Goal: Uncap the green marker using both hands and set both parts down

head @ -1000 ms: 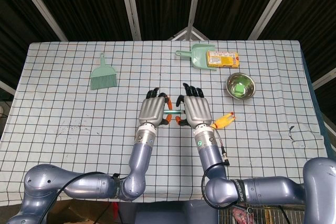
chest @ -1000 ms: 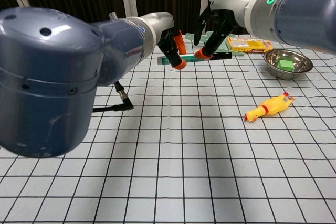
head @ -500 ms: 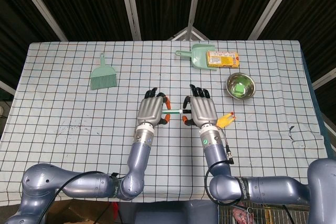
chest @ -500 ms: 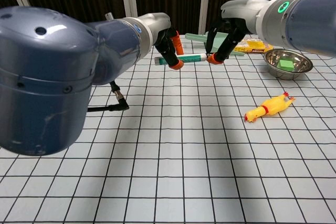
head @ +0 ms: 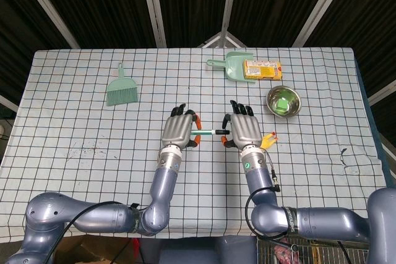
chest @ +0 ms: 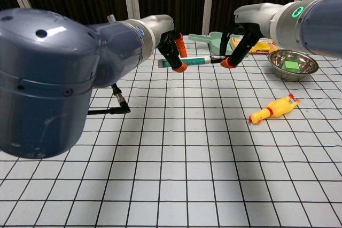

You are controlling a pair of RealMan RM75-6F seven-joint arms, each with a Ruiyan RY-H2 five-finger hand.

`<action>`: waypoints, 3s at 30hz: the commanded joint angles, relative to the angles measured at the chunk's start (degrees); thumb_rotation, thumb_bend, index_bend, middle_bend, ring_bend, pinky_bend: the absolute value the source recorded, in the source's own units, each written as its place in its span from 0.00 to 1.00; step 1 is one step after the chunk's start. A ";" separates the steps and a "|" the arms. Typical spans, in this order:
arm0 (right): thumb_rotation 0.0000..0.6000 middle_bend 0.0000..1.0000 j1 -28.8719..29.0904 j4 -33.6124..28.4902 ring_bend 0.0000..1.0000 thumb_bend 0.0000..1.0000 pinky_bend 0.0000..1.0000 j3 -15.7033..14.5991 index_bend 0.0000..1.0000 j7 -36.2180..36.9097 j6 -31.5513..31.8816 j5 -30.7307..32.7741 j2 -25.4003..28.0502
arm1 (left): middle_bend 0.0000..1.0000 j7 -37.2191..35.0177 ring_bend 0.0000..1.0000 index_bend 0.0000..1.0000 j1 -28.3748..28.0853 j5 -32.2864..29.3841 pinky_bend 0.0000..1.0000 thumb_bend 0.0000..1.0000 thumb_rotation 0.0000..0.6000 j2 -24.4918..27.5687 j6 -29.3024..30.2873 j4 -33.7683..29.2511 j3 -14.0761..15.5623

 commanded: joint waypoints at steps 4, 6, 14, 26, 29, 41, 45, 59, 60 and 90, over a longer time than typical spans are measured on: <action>1.00 0.00 -0.35 0.02 0.03 0.36 0.00 -0.09 0.52 0.80 -0.69 0.07 0.45 | 0.23 -0.11 0.00 0.67 -0.18 -0.22 0.00 0.59 1.00 -0.08 -0.16 0.28 0.21; 1.00 0.00 -0.33 0.07 0.03 0.36 0.00 -0.23 0.52 0.75 -0.88 0.18 0.56 | 0.23 -0.34 0.00 0.67 -0.24 -0.10 0.00 0.59 1.00 -0.12 -0.24 0.41 0.21; 1.00 0.00 -0.04 0.41 0.03 0.36 0.00 -0.29 0.54 1.00 -1.68 0.73 0.56 | 0.23 -0.70 0.00 0.67 -0.35 -0.27 0.00 0.59 1.00 -0.14 -0.62 0.85 0.43; 1.00 0.00 0.73 1.35 0.03 0.36 0.00 -0.42 0.57 0.85 -2.04 1.48 0.24 | 0.23 -1.03 0.00 0.67 -0.46 -0.80 0.00 0.59 1.00 0.04 -1.50 1.71 0.77; 1.00 0.00 0.89 1.44 0.03 0.36 0.00 -0.32 0.57 0.81 -1.96 1.72 0.28 | 0.23 -0.72 0.00 0.67 -0.64 -1.12 0.00 0.59 1.00 0.03 -1.68 2.01 0.94; 1.00 0.00 1.37 1.37 0.04 0.37 0.00 -0.51 0.62 -0.07 -1.94 3.58 0.80 | 0.23 -0.12 0.00 0.67 -1.04 -2.19 0.00 0.59 1.00 0.12 -1.76 2.32 1.09; 1.00 0.00 1.35 1.42 0.04 0.37 0.00 -0.63 0.64 -0.09 -2.02 4.03 1.00 | 0.23 -0.02 0.00 0.67 -1.06 -2.38 0.00 0.59 1.00 0.22 -1.65 2.20 1.15; 1.00 0.00 -0.32 4.41 0.04 0.37 0.00 -2.32 0.65 2.61 -4.49 4.00 0.63 | 0.23 -0.01 0.00 0.67 1.75 -3.28 0.00 0.59 1.00 2.90 -2.16 1.05 3.80; 1.00 0.00 -0.49 4.84 0.04 0.38 0.00 -2.45 0.65 2.97 -5.03 4.01 0.48 | 0.22 0.01 0.00 0.67 2.12 -3.40 0.00 0.59 1.00 3.28 -2.34 0.95 4.15; 1.00 0.00 -1.02 -1.42 0.00 0.16 0.00 -1.47 0.02 2.99 -5.70 7.02 9.72 | 0.01 3.27 0.00 0.06 9.56 -6.32 0.00 0.42 1.00 22.78 3.88 -22.60 5.74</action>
